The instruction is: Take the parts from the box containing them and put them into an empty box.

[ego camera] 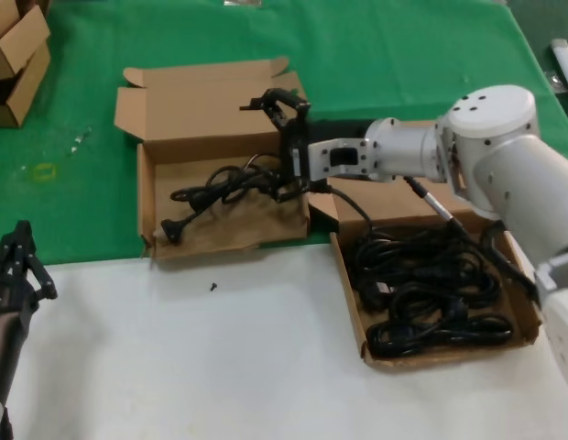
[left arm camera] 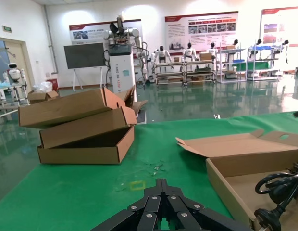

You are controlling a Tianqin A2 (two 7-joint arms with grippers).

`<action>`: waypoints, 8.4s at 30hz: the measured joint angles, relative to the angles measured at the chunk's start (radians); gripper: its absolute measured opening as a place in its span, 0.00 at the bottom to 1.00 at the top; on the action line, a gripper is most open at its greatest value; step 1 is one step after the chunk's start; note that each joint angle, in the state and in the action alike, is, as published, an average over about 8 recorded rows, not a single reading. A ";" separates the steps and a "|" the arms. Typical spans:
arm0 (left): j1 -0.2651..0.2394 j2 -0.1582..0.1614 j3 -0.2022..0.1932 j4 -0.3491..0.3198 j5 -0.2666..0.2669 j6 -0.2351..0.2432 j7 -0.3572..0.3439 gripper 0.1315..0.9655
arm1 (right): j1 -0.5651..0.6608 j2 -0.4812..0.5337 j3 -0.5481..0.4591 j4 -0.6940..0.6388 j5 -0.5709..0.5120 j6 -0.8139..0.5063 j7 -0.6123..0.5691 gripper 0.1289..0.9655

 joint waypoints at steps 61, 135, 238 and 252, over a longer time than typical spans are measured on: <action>0.000 0.000 0.000 0.000 0.000 0.000 0.000 0.13 | -0.559 0.325 0.045 0.884 0.066 0.155 0.536 1.00; 0.000 0.000 0.000 0.000 0.000 0.000 0.000 1.00 | -1.177 0.209 0.272 1.338 0.218 0.749 1.120 1.00; 0.000 0.000 0.000 0.000 0.000 0.000 0.000 1.00 | -1.177 0.209 0.272 1.338 0.218 0.749 1.120 1.00; 0.000 0.000 0.000 0.000 0.000 0.000 0.000 1.00 | -1.177 0.209 0.272 1.338 0.218 0.749 1.120 1.00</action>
